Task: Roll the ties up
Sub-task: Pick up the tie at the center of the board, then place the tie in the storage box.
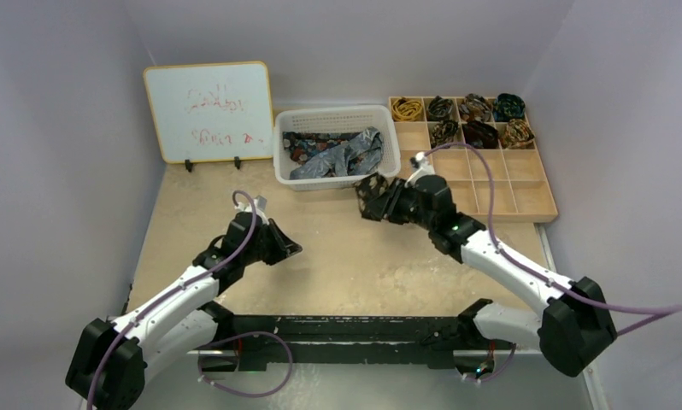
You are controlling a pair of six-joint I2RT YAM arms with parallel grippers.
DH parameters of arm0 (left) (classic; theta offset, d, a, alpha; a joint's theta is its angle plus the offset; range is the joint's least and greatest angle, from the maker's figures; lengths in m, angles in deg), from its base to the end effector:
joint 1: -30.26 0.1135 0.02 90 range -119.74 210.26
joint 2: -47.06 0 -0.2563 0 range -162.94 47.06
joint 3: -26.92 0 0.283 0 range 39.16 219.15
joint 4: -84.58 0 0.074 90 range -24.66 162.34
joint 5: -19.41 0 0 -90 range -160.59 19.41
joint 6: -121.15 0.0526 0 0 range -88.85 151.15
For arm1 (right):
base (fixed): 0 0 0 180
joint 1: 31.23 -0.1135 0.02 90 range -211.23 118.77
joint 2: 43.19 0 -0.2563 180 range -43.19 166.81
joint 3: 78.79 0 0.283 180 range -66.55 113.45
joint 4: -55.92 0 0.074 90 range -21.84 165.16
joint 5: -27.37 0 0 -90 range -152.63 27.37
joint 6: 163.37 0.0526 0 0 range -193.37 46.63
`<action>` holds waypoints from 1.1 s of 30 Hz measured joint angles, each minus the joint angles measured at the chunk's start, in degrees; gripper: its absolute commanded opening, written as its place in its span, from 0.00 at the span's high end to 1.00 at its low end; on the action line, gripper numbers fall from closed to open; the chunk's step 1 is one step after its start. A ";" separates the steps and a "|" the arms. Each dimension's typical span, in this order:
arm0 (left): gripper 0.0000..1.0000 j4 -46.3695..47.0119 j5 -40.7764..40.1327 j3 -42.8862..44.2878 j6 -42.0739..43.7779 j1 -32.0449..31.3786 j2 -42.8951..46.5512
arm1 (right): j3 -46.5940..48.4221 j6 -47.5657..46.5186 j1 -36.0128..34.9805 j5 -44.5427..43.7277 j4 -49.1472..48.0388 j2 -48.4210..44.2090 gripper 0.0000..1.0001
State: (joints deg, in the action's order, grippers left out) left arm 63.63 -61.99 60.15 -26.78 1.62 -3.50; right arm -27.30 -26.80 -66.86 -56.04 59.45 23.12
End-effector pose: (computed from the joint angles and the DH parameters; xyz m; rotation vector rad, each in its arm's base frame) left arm 0.1948 -0.1153 0.1491 -0.5260 2.3615 -0.9358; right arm 0.2488 0.1858 0.2361 0.1100 2.0374 1.0558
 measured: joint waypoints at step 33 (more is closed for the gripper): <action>0.99 -5.92 1.16 3.72 6.75 0.00 2.05 | 31.39 -9.42 23.26 -12.50 12.72 28.76 0.70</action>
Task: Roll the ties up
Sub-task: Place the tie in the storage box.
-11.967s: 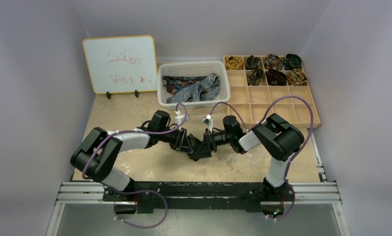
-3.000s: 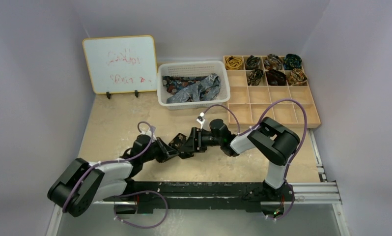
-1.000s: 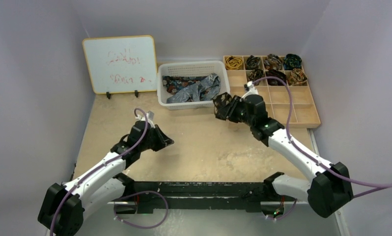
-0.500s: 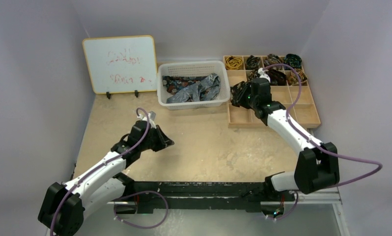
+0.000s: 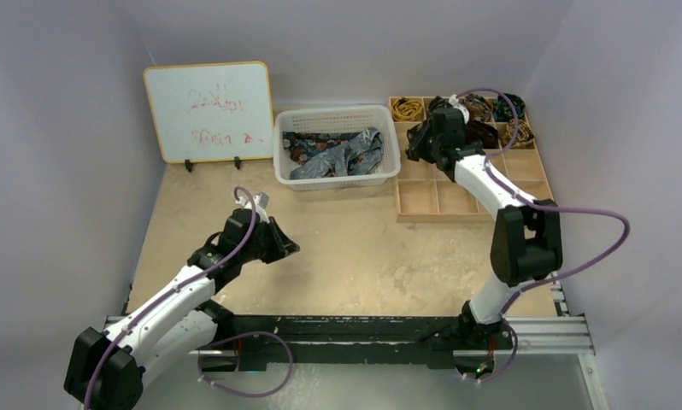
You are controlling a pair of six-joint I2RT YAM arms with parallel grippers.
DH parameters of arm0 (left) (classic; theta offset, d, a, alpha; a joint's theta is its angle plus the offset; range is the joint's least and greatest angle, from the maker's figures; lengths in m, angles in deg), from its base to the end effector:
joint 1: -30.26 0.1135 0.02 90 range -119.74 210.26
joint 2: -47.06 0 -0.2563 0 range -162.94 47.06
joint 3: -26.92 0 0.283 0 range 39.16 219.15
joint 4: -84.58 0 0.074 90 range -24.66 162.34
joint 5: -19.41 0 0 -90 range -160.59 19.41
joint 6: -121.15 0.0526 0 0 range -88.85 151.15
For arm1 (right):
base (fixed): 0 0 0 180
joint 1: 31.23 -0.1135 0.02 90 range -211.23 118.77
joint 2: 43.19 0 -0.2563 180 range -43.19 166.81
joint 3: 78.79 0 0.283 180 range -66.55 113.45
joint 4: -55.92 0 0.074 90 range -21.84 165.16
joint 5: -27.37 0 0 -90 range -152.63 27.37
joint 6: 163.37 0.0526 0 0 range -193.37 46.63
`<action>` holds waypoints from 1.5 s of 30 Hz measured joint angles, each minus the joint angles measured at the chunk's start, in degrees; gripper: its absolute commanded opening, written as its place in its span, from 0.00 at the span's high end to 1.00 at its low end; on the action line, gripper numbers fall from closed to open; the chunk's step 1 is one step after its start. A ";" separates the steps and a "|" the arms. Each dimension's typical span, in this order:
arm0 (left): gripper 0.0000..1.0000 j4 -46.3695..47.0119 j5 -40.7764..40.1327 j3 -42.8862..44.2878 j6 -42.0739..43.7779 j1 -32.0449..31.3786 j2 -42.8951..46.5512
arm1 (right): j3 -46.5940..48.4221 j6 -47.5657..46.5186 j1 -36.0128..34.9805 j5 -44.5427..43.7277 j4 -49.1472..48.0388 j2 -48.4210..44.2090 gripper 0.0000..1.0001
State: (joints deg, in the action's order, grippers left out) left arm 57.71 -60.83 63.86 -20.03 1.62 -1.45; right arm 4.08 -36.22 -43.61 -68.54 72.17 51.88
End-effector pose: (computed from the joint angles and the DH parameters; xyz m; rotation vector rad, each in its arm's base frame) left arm 0.1941 -0.1162 0.1705 -0.3722 2.3747 -0.9015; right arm 0.4215 0.0870 0.2488 0.5113 2.0286 0.4236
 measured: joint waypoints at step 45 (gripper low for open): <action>0.98 -4.31 -2.99 2.93 3.87 0.00 -0.98 | 37.59 12.11 -3.10 -18.27 15.93 34.05 0.68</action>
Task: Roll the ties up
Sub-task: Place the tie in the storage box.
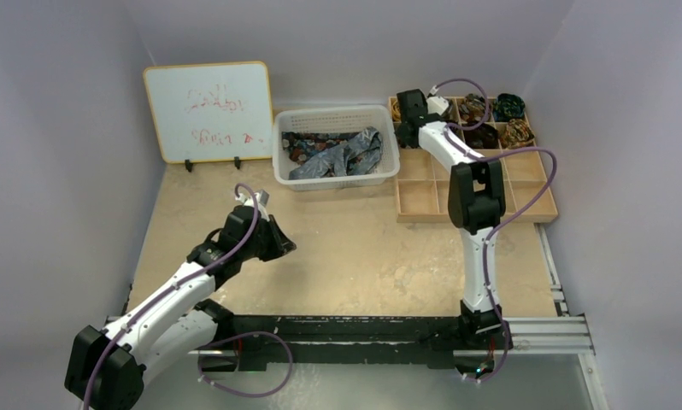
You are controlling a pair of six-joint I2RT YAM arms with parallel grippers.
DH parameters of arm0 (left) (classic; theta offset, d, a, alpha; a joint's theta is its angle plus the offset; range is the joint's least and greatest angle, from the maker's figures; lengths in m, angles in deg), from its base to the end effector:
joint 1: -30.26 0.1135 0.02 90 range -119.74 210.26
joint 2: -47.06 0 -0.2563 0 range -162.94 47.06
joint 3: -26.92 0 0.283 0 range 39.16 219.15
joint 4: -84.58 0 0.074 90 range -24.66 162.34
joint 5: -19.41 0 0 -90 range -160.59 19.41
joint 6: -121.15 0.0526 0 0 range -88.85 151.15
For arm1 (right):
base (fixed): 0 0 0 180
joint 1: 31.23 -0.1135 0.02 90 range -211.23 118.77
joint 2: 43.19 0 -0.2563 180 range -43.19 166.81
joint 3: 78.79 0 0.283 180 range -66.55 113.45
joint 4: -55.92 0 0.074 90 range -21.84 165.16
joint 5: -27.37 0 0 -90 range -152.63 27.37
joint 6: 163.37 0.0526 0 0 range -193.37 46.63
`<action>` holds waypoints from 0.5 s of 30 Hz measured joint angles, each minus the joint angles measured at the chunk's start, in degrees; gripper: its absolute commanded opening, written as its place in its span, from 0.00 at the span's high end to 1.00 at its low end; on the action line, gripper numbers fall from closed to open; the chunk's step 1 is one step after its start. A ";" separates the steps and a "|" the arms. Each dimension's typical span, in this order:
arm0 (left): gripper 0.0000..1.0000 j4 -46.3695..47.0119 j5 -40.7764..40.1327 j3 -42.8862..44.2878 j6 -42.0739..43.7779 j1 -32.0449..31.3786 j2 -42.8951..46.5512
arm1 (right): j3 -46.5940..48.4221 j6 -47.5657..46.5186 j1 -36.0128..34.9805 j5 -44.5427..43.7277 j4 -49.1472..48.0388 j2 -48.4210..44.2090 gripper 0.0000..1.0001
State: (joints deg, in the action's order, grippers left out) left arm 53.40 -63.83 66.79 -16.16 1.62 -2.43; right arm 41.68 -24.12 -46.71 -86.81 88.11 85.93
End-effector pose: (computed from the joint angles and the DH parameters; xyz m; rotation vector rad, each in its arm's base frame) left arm 0.1972 -0.1148 0.1786 -0.3274 2.3945 -0.7931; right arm 0.5394 0.1270 0.1900 0.8464 2.0454 0.1409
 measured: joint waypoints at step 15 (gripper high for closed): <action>0.98 0.04 -0.02 0.00 0.00 0.00 0.57 | 6.93 -0.72 -0.96 -6.36 6.67 4.20 0.68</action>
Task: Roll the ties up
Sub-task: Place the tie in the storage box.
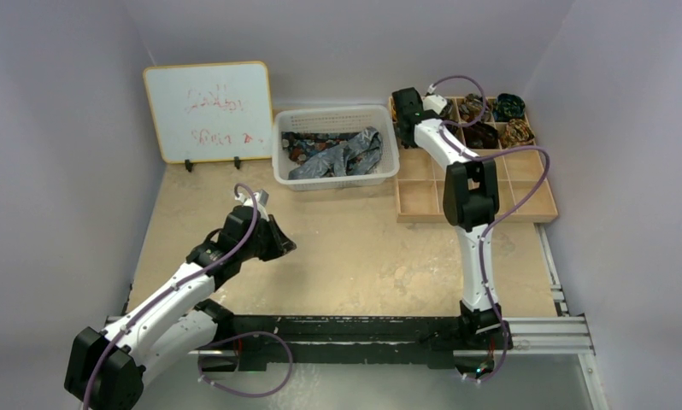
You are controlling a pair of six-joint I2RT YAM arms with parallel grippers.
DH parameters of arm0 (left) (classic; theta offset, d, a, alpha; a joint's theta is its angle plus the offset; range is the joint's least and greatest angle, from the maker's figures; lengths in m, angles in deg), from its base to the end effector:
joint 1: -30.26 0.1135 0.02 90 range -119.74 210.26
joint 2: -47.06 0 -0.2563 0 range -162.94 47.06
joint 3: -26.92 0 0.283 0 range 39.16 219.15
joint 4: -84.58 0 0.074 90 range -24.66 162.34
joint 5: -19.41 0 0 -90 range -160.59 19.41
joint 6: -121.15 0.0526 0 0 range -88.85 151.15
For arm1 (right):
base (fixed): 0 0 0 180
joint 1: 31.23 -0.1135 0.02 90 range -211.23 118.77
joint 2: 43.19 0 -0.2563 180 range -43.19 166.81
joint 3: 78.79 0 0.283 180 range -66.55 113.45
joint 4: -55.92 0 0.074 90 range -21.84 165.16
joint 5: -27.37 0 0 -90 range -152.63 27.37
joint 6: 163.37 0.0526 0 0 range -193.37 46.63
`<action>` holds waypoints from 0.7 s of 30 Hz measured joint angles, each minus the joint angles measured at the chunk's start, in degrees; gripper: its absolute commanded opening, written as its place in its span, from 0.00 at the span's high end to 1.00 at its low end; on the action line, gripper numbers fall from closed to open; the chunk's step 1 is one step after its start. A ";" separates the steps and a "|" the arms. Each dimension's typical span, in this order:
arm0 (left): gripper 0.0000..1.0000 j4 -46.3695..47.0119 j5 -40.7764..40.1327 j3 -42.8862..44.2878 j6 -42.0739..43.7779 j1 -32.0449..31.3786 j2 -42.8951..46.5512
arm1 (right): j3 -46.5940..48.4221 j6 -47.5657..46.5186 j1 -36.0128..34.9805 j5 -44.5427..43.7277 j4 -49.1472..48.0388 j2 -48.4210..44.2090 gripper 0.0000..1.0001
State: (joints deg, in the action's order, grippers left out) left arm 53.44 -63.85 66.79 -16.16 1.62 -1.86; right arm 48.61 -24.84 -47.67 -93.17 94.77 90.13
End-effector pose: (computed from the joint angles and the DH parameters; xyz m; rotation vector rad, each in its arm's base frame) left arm 0.1967 -0.1145 0.1807 -0.3252 2.3840 -0.7988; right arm 0.5466 0.1334 0.1868 0.8517 2.0529 -0.0145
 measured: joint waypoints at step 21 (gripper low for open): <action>0.98 0.13 0.04 0.00 0.00 0.00 -0.04 | 1.55 -3.93 -1.03 -1.49 0.20 2.49 0.62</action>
State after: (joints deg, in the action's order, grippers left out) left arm 53.58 -63.81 66.79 -16.16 1.62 -1.91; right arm 50.16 -28.77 -48.70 -94.66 94.97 92.62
